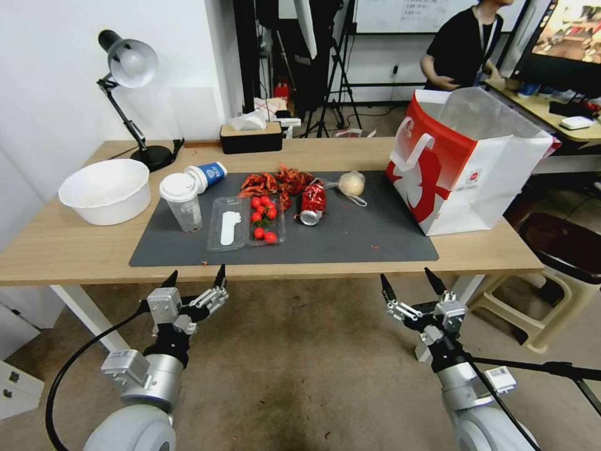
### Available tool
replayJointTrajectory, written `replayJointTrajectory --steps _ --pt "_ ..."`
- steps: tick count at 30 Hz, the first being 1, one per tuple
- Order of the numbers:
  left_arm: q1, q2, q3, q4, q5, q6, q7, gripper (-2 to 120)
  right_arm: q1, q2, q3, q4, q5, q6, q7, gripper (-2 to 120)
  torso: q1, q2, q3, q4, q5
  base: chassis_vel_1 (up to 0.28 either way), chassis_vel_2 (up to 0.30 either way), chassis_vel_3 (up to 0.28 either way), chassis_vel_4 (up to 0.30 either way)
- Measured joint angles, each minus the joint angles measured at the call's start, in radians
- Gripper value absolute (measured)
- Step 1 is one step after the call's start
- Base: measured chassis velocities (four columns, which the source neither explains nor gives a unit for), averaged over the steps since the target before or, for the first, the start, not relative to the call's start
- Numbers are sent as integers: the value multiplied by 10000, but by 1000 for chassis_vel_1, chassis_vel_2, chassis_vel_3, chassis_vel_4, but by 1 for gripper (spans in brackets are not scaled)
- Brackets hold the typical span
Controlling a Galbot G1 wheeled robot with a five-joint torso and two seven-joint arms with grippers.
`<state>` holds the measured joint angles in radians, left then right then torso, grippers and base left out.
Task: Pick up the trash from the table and place it into the takeout bag.
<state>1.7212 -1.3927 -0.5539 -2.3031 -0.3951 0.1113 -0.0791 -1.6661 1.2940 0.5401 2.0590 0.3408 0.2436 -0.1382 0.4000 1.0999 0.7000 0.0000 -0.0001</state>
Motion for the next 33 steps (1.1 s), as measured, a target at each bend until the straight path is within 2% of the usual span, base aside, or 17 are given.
replayJointTrajectory --steps 12,18,19,20,21,22,24,25,28,30,32,33 --pt "-12 14 34 48 -4 5 4 100 65 40 -64 -57 -118 -58 37 100 0 0 0 0 1 0 0 0 0" --pt "-44 12 54 112 53 20 2 100 500 -49 -312 21 -430 -569 965 100 1 0 0 3 0 0 0 0 0" --pt "-46 4 58 113 77 20 0 100 723 -107 -579 83 -383 -1069 1290 100 0 0 0 -13 -3 0 0 0 0" --pt "-44 -30 64 113 105 19 2 100 1325 -217 -948 120 -269 -1546 1567 100 -1 0 0 0 6 0 0 0 0" --pt "-44 -30 64 113 105 19 2 100 1325 -217 -948 120 -269 -1546 1567 100 -1 0 0 0 6 0 0 0 0" --pt "-41 -59 60 116 117 17 1 100 1932 -375 -1308 95 -102 -1967 1765 100 0 0 0 4 -2 0 0 0 0" --pt "-13 -119 46 122 163 0 4 100 3110 -598 -1947 -145 258 -2699 2135 100 2 0 2 -1 1 0 0 0 0" --pt "-13 -119 46 122 163 0 4 100 3110 -598 -1947 -145 258 -2699 2135 100 2 0 2 -1 1 0 0 0 0" --pt "86 -264 28 21 263 -53 6 100 4829 -683 -3112 -645 714 -3687 2930 100 2 -1 1 1 0 0 0 0 0" --pt "106 -281 16 -3 271 -62 6 100 5153 -665 -3345 -766 788 -3863 3152 100 2 -1 1 1 0 0 0 0 0" --pt "174 -328 -39 -71 292 -97 6 100 6415 -351 -4229 -1433 983 -4653 4338 100 2 -1 1 -2 -1 0 0 0 0" --pt "174 -328 -39 -71 292 -97 6 100 6415 -351 -4229 -1433 983 -4653 4338 100 2 -1 1 -2 -1 0 0 0 0"
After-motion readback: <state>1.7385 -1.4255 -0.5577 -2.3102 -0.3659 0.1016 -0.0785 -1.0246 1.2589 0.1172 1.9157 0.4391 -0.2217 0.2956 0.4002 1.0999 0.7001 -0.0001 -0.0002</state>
